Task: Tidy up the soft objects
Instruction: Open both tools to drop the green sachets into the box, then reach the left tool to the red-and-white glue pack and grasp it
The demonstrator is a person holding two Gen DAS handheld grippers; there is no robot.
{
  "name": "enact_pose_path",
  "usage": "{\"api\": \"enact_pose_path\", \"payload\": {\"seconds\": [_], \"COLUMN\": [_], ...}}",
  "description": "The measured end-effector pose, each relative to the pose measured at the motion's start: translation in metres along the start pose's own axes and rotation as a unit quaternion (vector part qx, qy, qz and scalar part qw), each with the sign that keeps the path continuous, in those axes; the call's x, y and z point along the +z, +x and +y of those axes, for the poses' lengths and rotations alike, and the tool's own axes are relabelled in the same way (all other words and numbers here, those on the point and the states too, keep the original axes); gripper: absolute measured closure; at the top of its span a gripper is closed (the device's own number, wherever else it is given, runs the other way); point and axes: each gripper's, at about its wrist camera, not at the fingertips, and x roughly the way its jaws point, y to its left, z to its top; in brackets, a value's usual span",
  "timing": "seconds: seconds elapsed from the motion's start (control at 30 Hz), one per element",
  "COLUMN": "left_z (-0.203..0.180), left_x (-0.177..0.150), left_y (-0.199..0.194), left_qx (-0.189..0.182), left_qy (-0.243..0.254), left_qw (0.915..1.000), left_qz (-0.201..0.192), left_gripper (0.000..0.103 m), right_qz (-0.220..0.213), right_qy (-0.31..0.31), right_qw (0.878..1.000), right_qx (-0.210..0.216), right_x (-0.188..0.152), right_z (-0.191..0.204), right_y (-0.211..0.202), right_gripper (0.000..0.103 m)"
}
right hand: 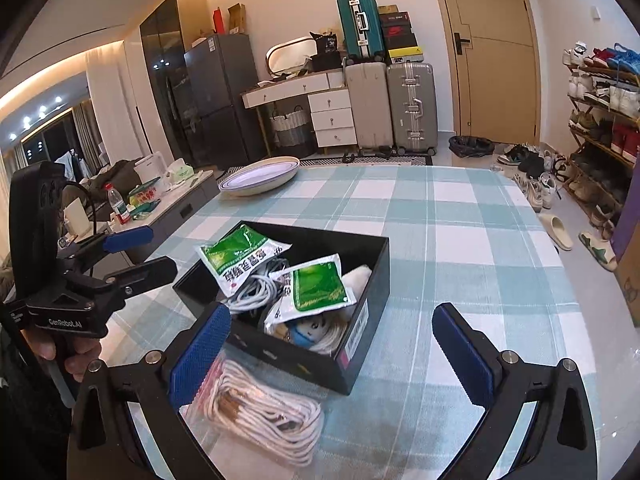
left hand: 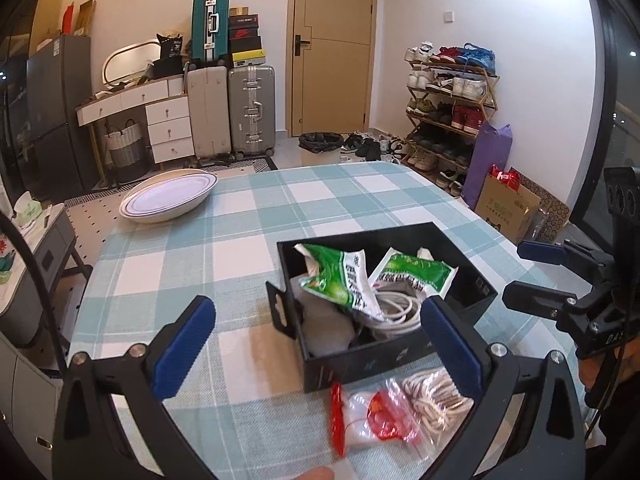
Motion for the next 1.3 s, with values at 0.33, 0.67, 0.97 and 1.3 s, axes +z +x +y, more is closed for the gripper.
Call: {"api": "enact_pose_path", "payload": {"seconds": [0.33, 0.67, 0.97, 1.3], "left_z": [0.001, -0.003, -0.007, -0.003], "left_x": [-0.024, -0.036, -0.042, -0.042], "left_y": [-0.011, -0.012, -0.009, -0.003], "left_qx": [0.018, 0.022, 0.023, 0.015], "left_qy": [0.004, 0.013, 0.021, 0.011], "left_qw": [0.9998, 0.9993, 0.9986, 0.9985], "left_qz": [0.01, 0.026, 0.044, 0.052], "left_gripper": [0.0, 0.0, 0.0, 0.0], "right_qz": [0.034, 0.098, 0.12, 0.134], "right_qy": [-0.017, -0.058, -0.08, -0.065], "right_qw": [0.999, 0.993, 0.988, 0.988], "right_qx": [0.023, 0.04, 0.048, 0.046], "right_x": [-0.021, -0.037, -0.045, -0.045], "right_z": [0.017, 0.034, 0.048, 0.054], "right_y": [0.005, 0.027, 0.036, 0.054], "right_gripper": [0.001, 0.001, 0.001, 0.001]}}
